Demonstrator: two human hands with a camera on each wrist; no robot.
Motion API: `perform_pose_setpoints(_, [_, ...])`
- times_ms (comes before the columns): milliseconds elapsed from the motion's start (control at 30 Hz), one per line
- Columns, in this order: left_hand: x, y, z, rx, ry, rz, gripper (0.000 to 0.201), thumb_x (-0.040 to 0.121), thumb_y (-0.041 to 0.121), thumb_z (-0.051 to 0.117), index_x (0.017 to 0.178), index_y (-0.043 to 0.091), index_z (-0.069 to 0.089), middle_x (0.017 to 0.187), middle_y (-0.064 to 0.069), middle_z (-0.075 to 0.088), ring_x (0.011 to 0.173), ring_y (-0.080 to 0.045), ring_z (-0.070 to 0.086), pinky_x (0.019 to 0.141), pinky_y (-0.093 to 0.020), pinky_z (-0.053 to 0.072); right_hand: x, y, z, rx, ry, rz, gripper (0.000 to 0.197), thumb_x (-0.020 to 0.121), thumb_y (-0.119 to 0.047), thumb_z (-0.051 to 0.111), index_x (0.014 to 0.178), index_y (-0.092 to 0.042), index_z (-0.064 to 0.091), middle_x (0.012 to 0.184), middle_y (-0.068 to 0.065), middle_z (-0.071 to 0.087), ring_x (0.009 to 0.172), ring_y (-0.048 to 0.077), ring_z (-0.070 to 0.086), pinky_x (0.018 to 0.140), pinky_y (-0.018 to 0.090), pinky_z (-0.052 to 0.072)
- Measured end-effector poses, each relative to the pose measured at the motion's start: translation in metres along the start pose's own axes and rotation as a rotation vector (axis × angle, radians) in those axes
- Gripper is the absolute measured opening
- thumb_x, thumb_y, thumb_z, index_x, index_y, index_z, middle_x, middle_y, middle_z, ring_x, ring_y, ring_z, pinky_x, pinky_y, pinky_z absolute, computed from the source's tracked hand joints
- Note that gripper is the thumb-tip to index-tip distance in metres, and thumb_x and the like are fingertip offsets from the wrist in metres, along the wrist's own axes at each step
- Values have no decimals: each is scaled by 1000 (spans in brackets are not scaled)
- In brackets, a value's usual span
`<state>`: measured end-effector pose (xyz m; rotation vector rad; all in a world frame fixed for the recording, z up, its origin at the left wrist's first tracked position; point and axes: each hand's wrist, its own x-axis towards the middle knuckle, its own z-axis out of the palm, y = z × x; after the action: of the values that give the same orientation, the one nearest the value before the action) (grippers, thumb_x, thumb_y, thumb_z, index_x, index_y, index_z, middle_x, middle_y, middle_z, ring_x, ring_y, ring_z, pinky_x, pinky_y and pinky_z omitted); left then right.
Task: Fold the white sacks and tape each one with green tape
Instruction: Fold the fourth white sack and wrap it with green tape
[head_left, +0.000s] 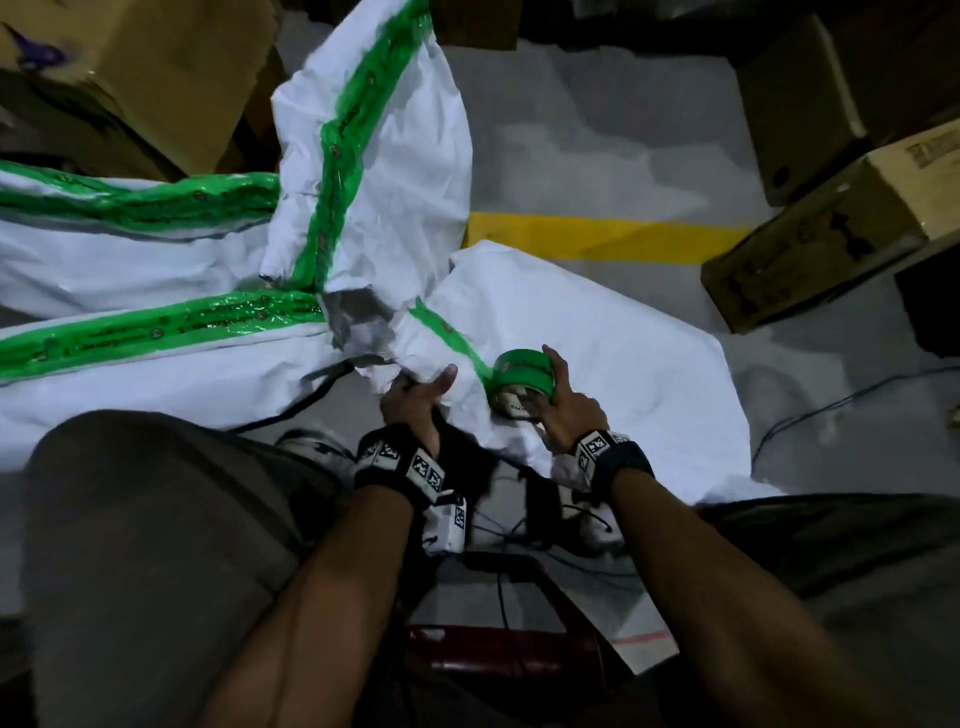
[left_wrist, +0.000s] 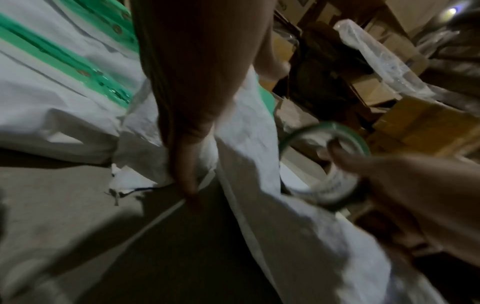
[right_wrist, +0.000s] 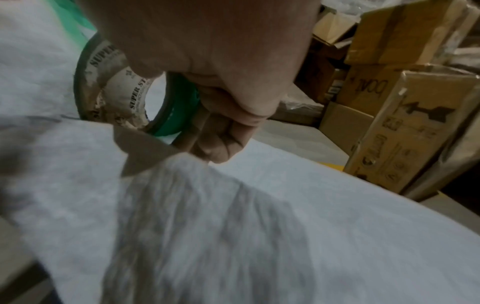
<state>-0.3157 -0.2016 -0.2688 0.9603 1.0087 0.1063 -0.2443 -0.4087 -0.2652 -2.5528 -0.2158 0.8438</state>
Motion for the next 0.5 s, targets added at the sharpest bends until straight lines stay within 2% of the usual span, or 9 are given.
perform_pose_setpoints(100, [0, -8, 21, 112, 86, 16, 76, 44, 55, 98, 108, 23, 71, 107, 11, 73, 105, -12, 68, 101, -33, 51, 3, -13, -13, -15, -9, -49, 76, 96, -57, 45, 150, -53, -9, 75, 9, 67, 59, 31, 61, 61, 37, 48])
perform_pose_setpoints(133, [2, -10, 26, 131, 106, 39, 88, 43, 57, 98, 117, 21, 67, 113, 10, 71, 107, -11, 67, 101, -29, 50, 3, -17, -16, -17, -11, -69, 74, 97, -57, 45, 150, -52, -7, 78, 10, 68, 60, 31, 61, 63, 39, 51])
perform_pose_setpoints(200, [-6, 4, 43, 173, 131, 78, 99, 46, 55, 98, 128, 12, 62, 125, 1, 68, 110, -13, 66, 100, -28, 50, -3, -27, -26, 4, 9, -113, 71, 95, -63, 43, 149, -52, -1, 82, 11, 70, 65, 34, 63, 70, 43, 54])
perform_pose_setpoints(267, [-9, 26, 58, 294, 191, 98, 98, 59, 42, 95, 138, 1, 52, 129, -4, 62, 115, -17, 61, 102, -28, 46, -10, -36, -39, 75, 73, -127, 71, 92, -68, 44, 149, -50, 5, 90, 10, 70, 76, 36, 66, 74, 42, 54])
perform_pose_setpoints(333, [-6, 46, 74, 373, 189, 131, 98, 62, 36, 91, 141, -3, 48, 133, -11, 59, 122, -24, 58, 106, -35, 45, -14, -42, -52, 248, 153, -124, 73, 88, -70, 50, 146, -54, 9, 115, 9, 66, 95, 35, 67, 81, 40, 52])
perform_pose_setpoints(400, [-11, 70, 94, 432, 167, 145, 90, 58, 40, 90, 131, -2, 56, 130, -13, 64, 117, -28, 63, 99, -38, 51, -22, -49, -67, 533, 200, -134, 72, 81, -76, 56, 138, -67, 13, 136, 1, 58, 115, 28, 63, 98, 47, 51])
perform_pose_setpoints(433, [-12, 82, 104, 451, 140, 172, 79, 62, 33, 90, 124, -3, 59, 124, -11, 66, 112, -26, 64, 93, -34, 53, -27, -52, -74, 668, 206, -136, 73, 80, -76, 61, 137, -70, 16, 138, -3, 58, 120, 25, 62, 102, 50, 50])
perform_pose_setpoints(467, [-16, 93, 115, 461, 96, 183, 67, 66, 24, 90, 119, -5, 61, 119, -9, 67, 107, -24, 65, 87, -32, 54, -35, -56, -84, 781, 214, -131, 74, 81, -71, 65, 139, -68, 19, 137, -5, 59, 122, 23, 62, 101, 50, 51])
perform_pose_setpoints(500, [-20, 105, 125, 471, 44, 210, 60, 66, 20, 90, 114, -5, 64, 116, -11, 69, 105, -25, 67, 85, -34, 55, -44, -60, -96, 880, 222, -124, 74, 86, -63, 66, 142, -65, 18, 137, -7, 59, 123, 22, 61, 94, 42, 55])
